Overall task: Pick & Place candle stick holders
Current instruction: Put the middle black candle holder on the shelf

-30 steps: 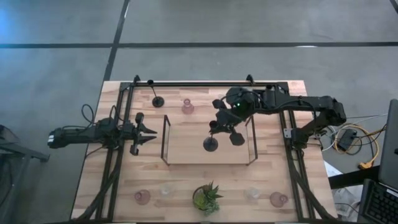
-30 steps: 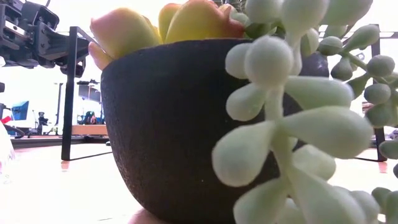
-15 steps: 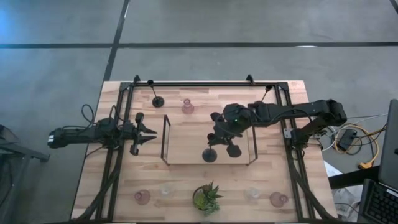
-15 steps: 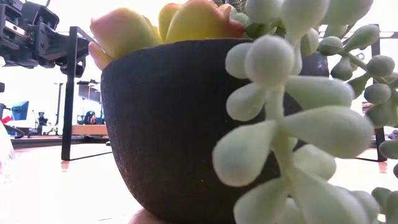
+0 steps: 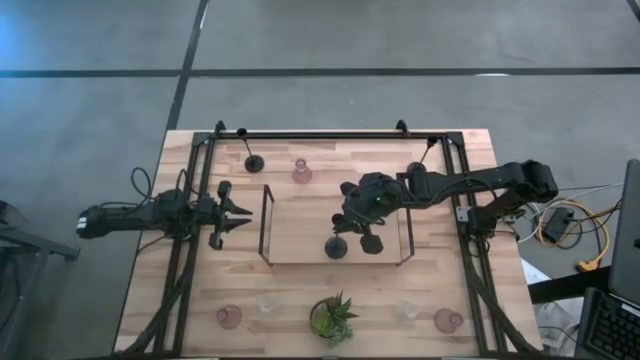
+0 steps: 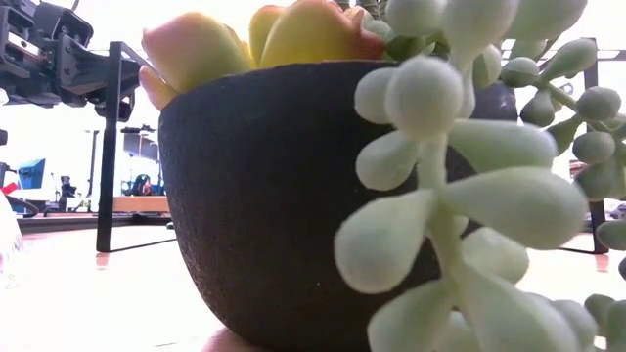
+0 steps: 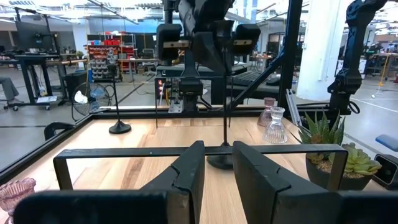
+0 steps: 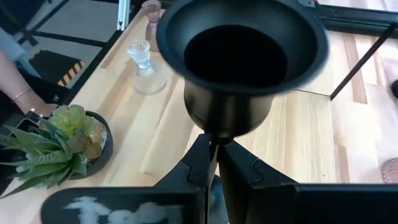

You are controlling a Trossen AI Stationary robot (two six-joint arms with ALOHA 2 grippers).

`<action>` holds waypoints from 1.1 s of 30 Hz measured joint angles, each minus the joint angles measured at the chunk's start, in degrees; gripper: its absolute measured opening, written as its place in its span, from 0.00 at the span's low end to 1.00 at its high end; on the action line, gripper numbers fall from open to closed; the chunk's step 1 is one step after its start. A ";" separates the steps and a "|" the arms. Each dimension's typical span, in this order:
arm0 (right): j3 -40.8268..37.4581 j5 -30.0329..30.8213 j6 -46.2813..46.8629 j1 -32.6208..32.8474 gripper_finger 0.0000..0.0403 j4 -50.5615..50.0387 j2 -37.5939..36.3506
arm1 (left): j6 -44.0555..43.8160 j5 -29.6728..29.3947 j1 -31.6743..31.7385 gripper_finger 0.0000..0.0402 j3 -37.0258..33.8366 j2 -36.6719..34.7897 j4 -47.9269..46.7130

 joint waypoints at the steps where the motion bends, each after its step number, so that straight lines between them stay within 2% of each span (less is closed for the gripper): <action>1: -0.33 -0.01 0.23 0.12 0.03 0.36 0.00 | 0.00 -0.01 0.00 0.22 0.00 -0.01 0.01; 26: -2.56 1.74 1.59 1.71 0.03 0.87 -0.22 | 0.00 0.00 0.00 0.22 0.00 -0.01 0.00; 29: -2.56 1.69 1.67 1.70 0.06 0.69 -0.22 | 0.00 0.00 -0.01 0.22 0.02 0.01 0.00; 33: -3.07 2.11 2.61 1.70 0.16 -1.31 0.47 | 0.00 0.00 0.00 0.22 0.02 0.01 0.00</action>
